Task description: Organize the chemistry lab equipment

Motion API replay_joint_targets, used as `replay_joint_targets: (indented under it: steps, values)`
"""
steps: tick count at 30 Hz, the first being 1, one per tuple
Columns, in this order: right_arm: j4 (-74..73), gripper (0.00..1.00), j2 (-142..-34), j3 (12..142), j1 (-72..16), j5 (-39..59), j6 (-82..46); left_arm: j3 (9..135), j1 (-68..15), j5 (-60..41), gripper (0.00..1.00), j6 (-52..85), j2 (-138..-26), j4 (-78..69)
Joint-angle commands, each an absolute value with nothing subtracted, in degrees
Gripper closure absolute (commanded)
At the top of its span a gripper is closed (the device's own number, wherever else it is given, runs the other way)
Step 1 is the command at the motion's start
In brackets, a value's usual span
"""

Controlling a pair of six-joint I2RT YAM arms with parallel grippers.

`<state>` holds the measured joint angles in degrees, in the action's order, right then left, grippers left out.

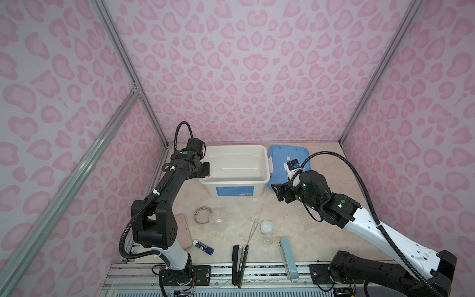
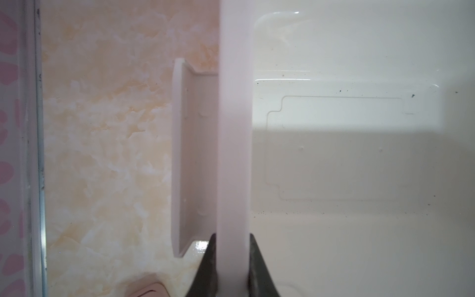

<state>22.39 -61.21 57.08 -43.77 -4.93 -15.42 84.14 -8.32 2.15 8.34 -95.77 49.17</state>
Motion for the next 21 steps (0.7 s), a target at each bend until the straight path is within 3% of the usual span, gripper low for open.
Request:
replay_joint_targets:
  steps: [1, 4, 7, 12, 15, 17, 21]
  values:
    - [21.4, 0.14, -60.6, 56.3, -43.9, -5.5, -15.6, 83.6, -8.6, 1.4, 0.88, 5.8, -95.8, 49.9]
    - [21.4, 0.14, -60.1, 55.9, -43.8, -5.9, -15.5, 84.5, -8.5, 2.6, 0.81, 6.4, -96.2, 50.4]
    - [21.3, 0.14, -59.7, 55.5, -43.9, -5.9, -15.7, 85.0, -8.5, 3.7, 0.67, 7.5, -96.1, 50.3]
    - [21.4, 0.11, -59.0, 55.5, -43.9, -4.2, -14.5, 86.9, -8.5, 4.2, 0.26, 9.6, -93.7, 50.6]
    - [21.5, 0.07, -58.4, 55.6, -43.8, -3.0, -13.4, 90.3, -8.6, 4.5, 0.07, 12.4, -91.4, 53.8]
    - [21.7, 0.05, -58.0, 55.8, -43.9, -3.1, -13.0, 91.3, -8.7, 2.6, 0.0, 13.1, -88.9, 54.1]
    - [21.9, 0.05, -58.3, 55.9, -43.9, -4.4, -12.9, 93.3, -8.8, -1.3, 0.02, 14.5, -86.5, 55.7]
